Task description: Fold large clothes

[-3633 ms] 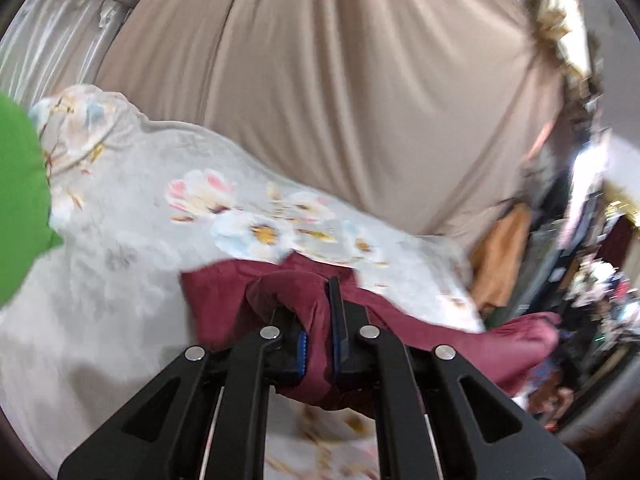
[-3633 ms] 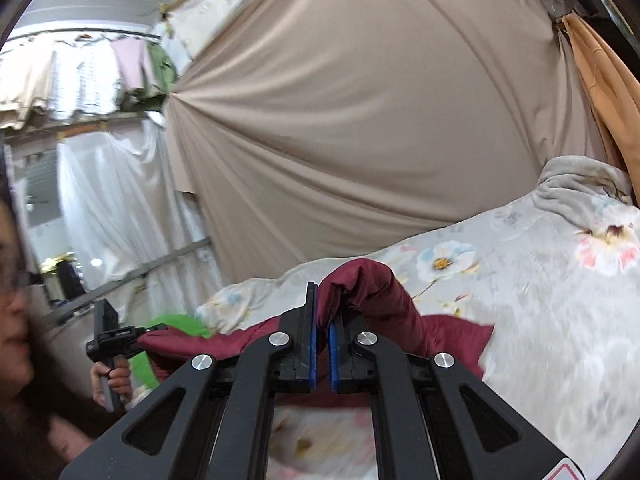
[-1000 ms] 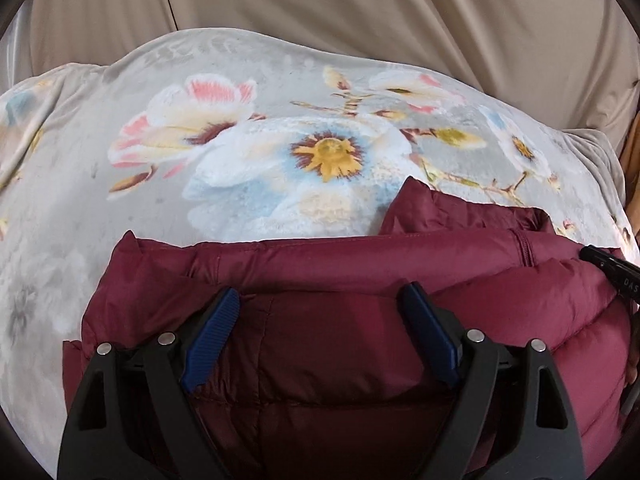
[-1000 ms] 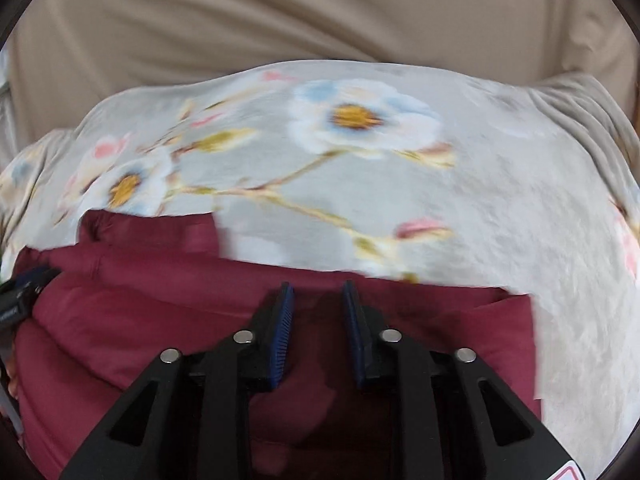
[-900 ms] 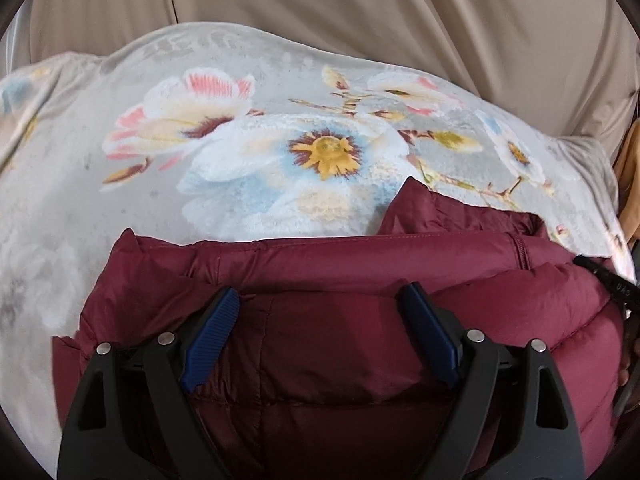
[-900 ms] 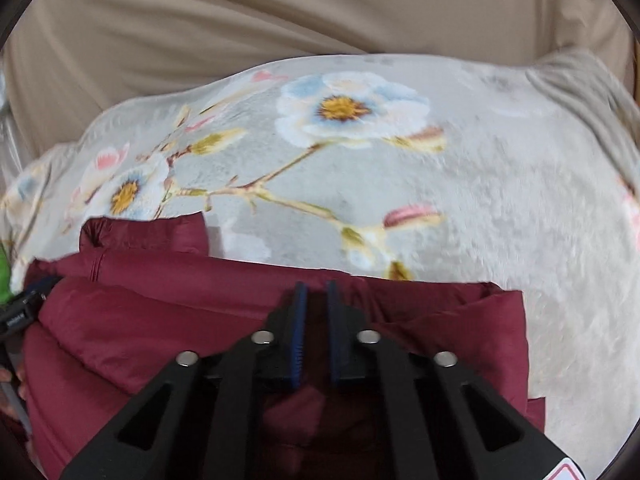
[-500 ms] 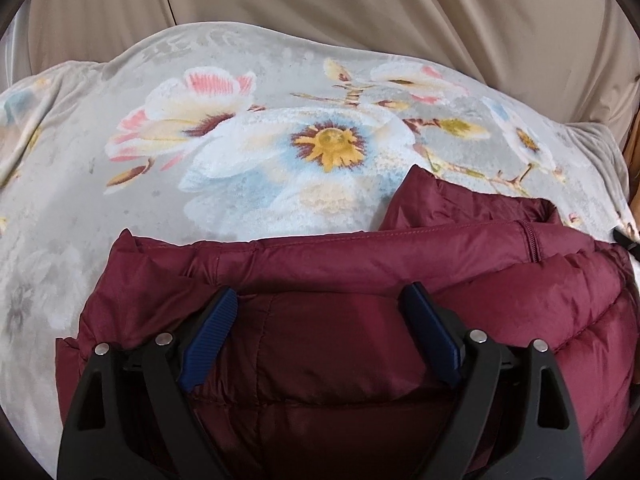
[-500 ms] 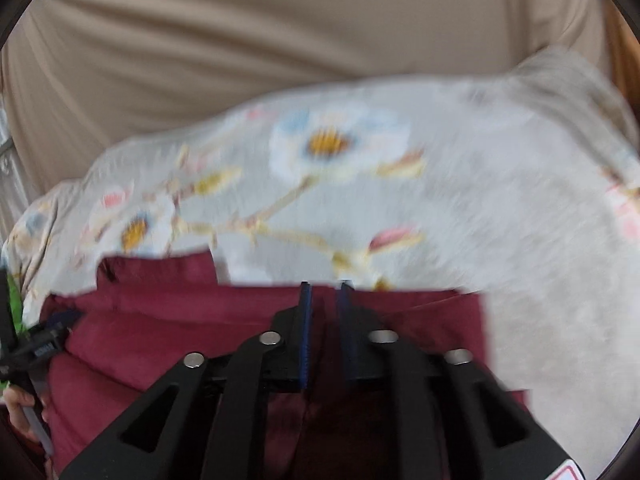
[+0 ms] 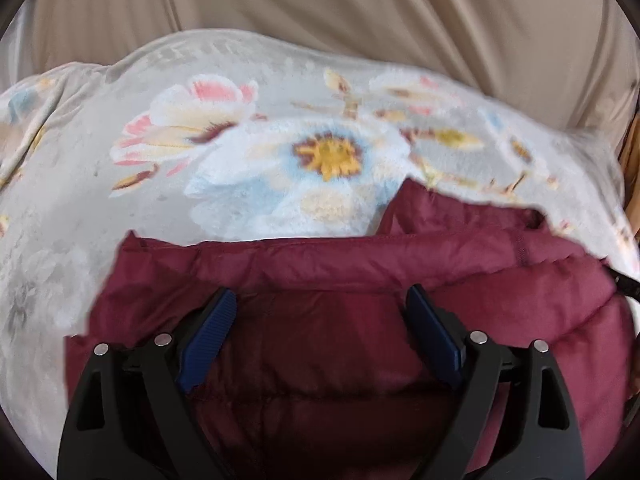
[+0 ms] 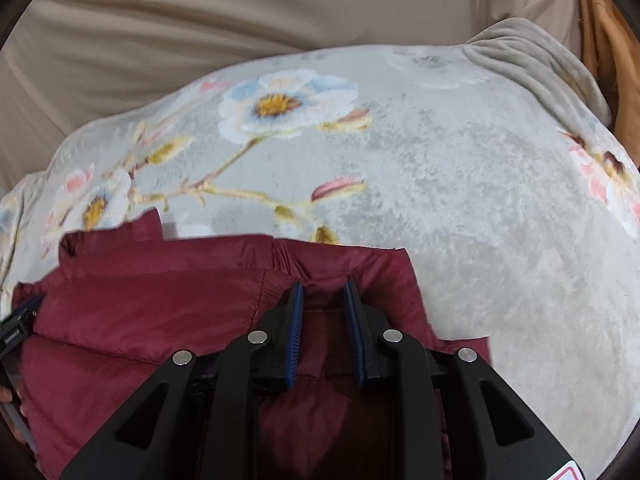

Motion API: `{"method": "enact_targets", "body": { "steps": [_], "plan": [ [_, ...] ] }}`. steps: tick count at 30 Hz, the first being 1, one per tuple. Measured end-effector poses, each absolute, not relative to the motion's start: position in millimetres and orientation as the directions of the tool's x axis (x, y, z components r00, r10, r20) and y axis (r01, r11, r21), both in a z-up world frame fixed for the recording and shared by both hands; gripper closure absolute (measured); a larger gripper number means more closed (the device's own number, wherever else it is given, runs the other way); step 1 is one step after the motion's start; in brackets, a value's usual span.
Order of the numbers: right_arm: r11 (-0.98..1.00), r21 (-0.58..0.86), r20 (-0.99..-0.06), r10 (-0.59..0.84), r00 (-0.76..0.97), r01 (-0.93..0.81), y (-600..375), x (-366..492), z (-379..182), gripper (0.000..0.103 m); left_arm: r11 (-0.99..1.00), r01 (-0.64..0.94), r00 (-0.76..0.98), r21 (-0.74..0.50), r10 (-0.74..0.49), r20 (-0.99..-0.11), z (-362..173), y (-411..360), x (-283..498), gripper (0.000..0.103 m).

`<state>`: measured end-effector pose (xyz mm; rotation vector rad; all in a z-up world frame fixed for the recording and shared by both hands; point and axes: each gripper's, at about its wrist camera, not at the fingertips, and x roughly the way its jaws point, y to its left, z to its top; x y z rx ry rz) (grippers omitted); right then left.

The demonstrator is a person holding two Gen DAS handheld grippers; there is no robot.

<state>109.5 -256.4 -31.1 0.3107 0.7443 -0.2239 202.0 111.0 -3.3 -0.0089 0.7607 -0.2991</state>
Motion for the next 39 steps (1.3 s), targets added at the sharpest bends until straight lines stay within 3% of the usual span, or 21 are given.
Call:
{"method": "enact_targets", "body": {
  "steps": [5,12,19,23,26,28,29,31,32,33,39],
  "plan": [
    [0.958,0.23,-0.624,0.01,0.781,0.172,-221,74,22,0.079,0.957,0.213,0.726,-0.196,-0.289,-0.624,36,155,170,0.012],
    [0.957,0.273,-0.69,0.263,0.675,-0.093,-125,84,19,0.079,0.963,0.085,0.662,-0.257,-0.247,-0.708,30,220,135,0.011],
    [0.963,0.227,-0.776,0.269,0.571,-0.147,-73,123,-19,0.085,0.916,-0.033,0.562,-0.4,-0.314,-0.765,-21,266,116,0.011],
    [0.96,0.234,-0.795,0.279,0.538,-0.153,-62,130,-41,0.085,0.916,0.015,0.577,-0.401,-0.335,-0.745,-23,258,109,0.006],
    [0.964,0.204,-0.795,0.265,0.546,-0.171,-56,129,-48,0.085,0.885,0.066,0.549,-0.46,-0.417,-0.724,-24,243,112,0.006],
    [0.961,0.218,-0.796,0.277,0.539,-0.173,-59,128,-45,0.085,0.882,0.104,0.535,-0.46,-0.44,-0.721,-22,231,114,0.019],
    [0.955,0.24,-0.795,0.295,0.53,-0.172,-62,129,-42,0.085,0.882,0.115,0.525,-0.458,-0.445,-0.725,-21,226,115,0.035],
    [0.931,0.323,-0.768,0.362,0.528,-0.168,-75,131,-30,0.086,0.879,0.131,0.517,-0.459,-0.455,-0.725,-17,221,115,0.054],
    [0.928,0.333,-0.756,0.367,0.542,-0.165,-80,133,-24,0.086,0.872,0.144,0.519,-0.467,-0.468,-0.715,-13,222,114,0.071],
    [0.933,0.325,-0.749,0.355,0.559,-0.157,-83,134,-17,0.086,0.86,0.156,0.523,-0.485,-0.488,-0.698,-6,224,111,0.08],
    [0.927,0.349,-0.79,0.368,0.491,-0.133,-89,165,-45,0.088,0.825,0.276,0.577,-0.493,-0.552,-0.602,50,211,91,0.091]
  ]
}}
